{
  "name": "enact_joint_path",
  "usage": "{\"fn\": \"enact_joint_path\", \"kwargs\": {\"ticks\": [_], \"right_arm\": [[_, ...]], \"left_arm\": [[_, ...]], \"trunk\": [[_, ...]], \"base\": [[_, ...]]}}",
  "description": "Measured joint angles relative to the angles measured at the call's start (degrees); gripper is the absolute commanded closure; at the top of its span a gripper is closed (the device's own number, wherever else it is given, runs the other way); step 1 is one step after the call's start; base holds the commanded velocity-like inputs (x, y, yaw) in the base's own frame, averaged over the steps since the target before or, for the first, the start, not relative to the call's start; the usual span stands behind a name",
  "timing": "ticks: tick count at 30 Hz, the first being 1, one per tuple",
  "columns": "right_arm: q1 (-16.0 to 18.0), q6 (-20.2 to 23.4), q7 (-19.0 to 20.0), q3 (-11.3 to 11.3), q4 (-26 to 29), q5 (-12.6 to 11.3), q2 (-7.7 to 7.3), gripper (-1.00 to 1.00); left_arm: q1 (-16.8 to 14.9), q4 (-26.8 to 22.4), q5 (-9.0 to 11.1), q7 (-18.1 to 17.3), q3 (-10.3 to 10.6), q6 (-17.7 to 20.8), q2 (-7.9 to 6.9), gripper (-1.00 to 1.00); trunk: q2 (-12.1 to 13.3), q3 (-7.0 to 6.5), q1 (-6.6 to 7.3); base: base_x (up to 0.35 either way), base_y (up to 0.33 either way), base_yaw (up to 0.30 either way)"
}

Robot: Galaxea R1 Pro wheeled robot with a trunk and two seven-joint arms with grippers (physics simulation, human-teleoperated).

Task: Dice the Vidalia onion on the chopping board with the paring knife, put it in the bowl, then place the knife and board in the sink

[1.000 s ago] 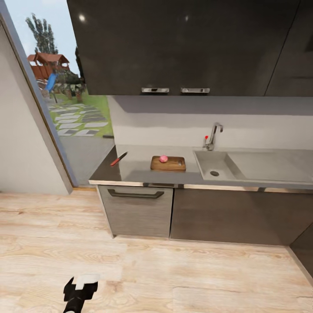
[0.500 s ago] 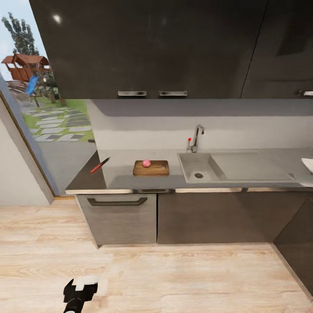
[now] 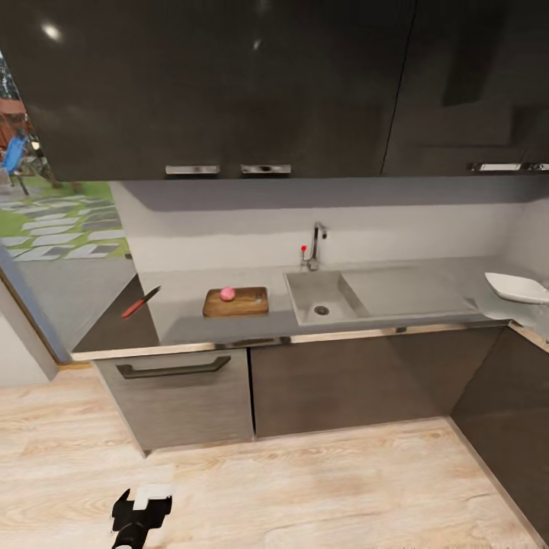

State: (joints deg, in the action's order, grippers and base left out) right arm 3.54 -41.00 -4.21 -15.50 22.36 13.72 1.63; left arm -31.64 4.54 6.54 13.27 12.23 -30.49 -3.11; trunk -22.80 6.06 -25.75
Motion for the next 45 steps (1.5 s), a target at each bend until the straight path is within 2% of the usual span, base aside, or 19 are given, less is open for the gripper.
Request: {"fn": "enact_joint_path", "kwargs": {"ticks": [45], "right_arm": [[0.0,-0.1,0.0,0.0,0.0,0.0,0.0,-1.0]], "left_arm": [[0.0,0.0,0.0,-0.1,0.0,0.0,0.1,-1.0]], "trunk": [[0.0,-2.66,0.0]], "base": [[0.0,0.0,-0.203]]}}
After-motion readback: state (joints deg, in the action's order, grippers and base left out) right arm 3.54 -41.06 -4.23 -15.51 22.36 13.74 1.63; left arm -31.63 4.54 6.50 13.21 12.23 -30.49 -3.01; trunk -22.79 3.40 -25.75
